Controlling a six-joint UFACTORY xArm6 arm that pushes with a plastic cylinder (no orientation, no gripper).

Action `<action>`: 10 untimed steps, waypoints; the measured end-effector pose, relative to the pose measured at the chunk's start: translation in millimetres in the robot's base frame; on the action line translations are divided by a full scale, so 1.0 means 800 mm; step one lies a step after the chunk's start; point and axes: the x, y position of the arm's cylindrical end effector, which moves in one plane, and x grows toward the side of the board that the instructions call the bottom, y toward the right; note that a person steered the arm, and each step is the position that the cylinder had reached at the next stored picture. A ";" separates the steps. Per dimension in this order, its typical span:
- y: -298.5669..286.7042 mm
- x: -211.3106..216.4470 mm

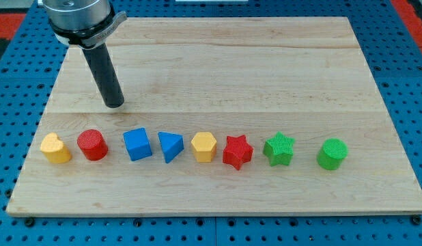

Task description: Push the yellow heart towards the top centre

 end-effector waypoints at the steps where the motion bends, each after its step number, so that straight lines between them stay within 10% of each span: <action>1: -0.002 0.000; 3: -0.170 0.015; 5: -0.171 0.035; 7: -0.162 0.188; 10: -0.033 0.096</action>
